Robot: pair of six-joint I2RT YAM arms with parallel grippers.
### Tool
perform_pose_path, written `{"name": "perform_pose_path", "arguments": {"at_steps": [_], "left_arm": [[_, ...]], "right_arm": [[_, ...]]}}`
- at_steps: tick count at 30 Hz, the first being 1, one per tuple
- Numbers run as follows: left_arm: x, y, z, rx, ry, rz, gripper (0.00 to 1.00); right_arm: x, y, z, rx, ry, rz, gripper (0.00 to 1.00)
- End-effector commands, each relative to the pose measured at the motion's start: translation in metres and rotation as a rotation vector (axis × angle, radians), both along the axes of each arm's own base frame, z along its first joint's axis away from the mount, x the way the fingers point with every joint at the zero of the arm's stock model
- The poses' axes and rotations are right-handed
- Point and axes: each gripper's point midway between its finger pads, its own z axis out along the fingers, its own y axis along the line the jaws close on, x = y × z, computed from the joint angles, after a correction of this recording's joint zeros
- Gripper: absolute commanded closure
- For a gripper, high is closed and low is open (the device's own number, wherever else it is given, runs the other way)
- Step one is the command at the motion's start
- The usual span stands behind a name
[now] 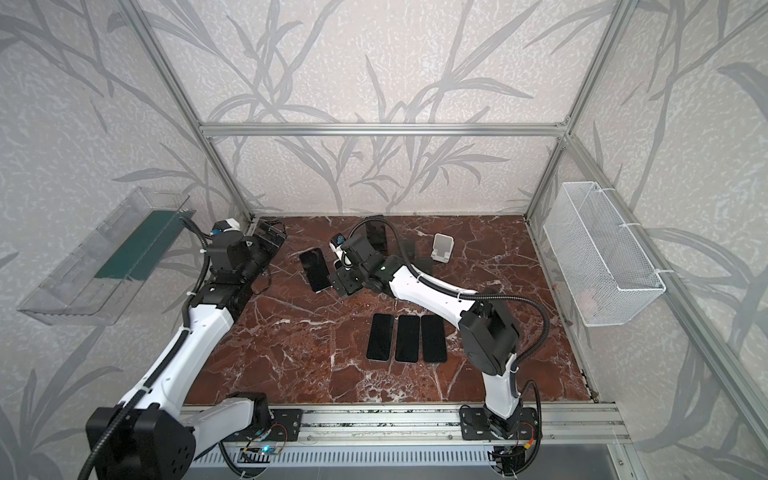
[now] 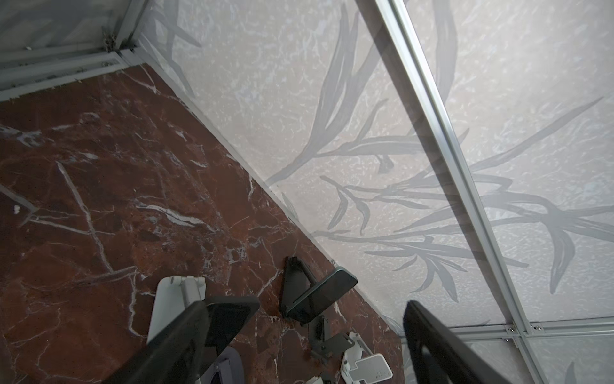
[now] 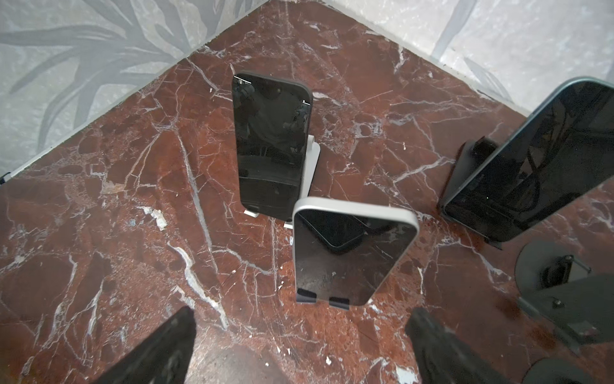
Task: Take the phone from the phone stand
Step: 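Move the right gripper toward the black phone standing in the central stand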
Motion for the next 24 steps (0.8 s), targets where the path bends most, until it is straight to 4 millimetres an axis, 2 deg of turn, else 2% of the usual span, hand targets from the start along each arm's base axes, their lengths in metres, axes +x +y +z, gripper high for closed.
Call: {"name": "perform_pose_path", "arguments": {"at_steps": [1,6,9,14,17,24], "left_arm": [[0.007,-0.008,0.005,-0.042,-0.003,-0.046,0.09],[0.010,-0.013,0.002,-0.079,-0.020,-0.071,0.09],[0.012,-0.017,0.006,-0.089,-0.028,-0.094,0.09],[0.013,-0.019,0.003,-0.109,-0.027,-0.101,0.09],[0.014,-0.021,0.003,-0.118,-0.027,-0.108,0.09],[0.020,-0.029,0.000,-0.133,-0.020,-0.150,0.10]], "right_arm": [[0.011,0.007,0.007,-0.012,-0.034,0.010,0.01],[0.026,0.010,-0.002,-0.044,-0.044,-0.023,0.01],[0.038,0.004,-0.005,-0.066,-0.059,-0.082,0.01],[0.045,0.004,-0.015,-0.090,-0.048,-0.084,0.01],[0.052,0.001,-0.026,-0.046,0.020,-0.095,0.01],[0.055,0.006,-0.035,0.030,0.054,-0.047,0.08]]}}
